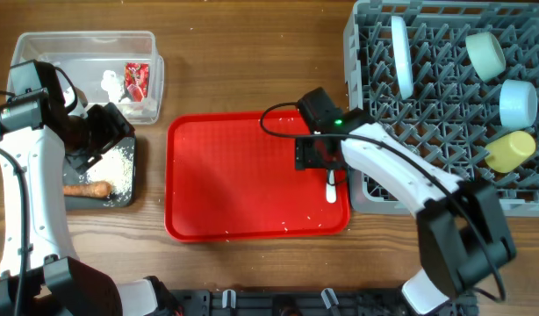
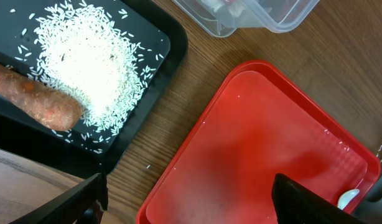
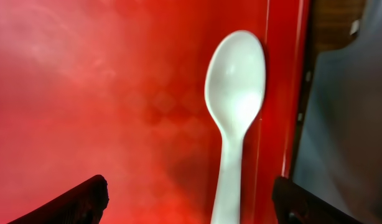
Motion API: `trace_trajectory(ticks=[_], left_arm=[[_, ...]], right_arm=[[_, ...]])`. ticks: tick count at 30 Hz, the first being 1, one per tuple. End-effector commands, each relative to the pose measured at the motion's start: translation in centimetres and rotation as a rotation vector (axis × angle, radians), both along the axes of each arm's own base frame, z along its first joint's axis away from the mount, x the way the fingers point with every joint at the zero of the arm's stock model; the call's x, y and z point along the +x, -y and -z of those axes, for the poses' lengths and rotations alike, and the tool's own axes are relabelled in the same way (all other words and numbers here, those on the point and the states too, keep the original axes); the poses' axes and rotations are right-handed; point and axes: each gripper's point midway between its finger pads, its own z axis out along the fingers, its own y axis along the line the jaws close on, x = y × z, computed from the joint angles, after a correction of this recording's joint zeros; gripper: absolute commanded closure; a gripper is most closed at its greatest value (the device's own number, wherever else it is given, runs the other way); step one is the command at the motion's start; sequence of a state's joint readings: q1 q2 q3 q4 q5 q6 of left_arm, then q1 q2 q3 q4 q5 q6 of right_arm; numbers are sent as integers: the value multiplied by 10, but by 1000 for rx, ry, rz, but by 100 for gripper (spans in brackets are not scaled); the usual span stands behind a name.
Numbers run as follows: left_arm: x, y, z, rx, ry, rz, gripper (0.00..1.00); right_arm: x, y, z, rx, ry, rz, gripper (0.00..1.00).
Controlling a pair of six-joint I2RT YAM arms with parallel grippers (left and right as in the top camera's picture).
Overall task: Sort waste into correct bins and load items into the dishwasher rack
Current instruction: 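Grasp the white spoon on the red tray with the right gripper, then carry the white spoon into the dish rack and release it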
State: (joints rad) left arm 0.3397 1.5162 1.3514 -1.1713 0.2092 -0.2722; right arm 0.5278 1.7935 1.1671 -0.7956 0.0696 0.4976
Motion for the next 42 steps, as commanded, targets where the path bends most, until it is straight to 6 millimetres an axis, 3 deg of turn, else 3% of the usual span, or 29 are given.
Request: trace_trajectory(ticks=[1,6,10,12,14,17,21,25,26,28,30,33,35,38,42], left_arm=[[0,0,-5,4,16,0,16],[0,0,-5,5,17,0,16],[0,0,-5,4,16,0,16],[0,0,-5,4,16,0,16],[0,0,-5,4,16,0,16],[0,0,-5,4,16,0,16],[0,0,-5,4,16,0,16],[0,0,-5,4,16,0,16],[-1,0,-5,4,16,0,16],[0,0,-5,4,16,0,16],[0,0,-5,4,16,0,16],[0,0,-5,4,16,0,16],[0,0,-5,4,16,0,16],[-1,0,-5,4,16,0,16],[-1,0,-5,3,15,0,16]], right_arm=[[1,6,24,-55,-27,18,13],[1,10,44,-96,-49,32,17],[-2,7,50,-81,-75,27,51],[-3,7,50,-77,-79,27,59],[-3,6,50,-75,-81,27,73],[-3,6,50,-76,-81,26,85],[-3,6,45,-76,-79,23,92],[5,1,12,-48,-26,-8,95],[13,-2,-23,-19,51,-55,96],[19,2,-53,-18,131,-79,96],[26,18,-99,-32,269,-77,96],[32,48,-139,-56,385,-52,96],[35,71,-146,-81,392,-35,96],[40,108,-132,-120,335,45,96],[41,124,-100,-145,225,12,96]])
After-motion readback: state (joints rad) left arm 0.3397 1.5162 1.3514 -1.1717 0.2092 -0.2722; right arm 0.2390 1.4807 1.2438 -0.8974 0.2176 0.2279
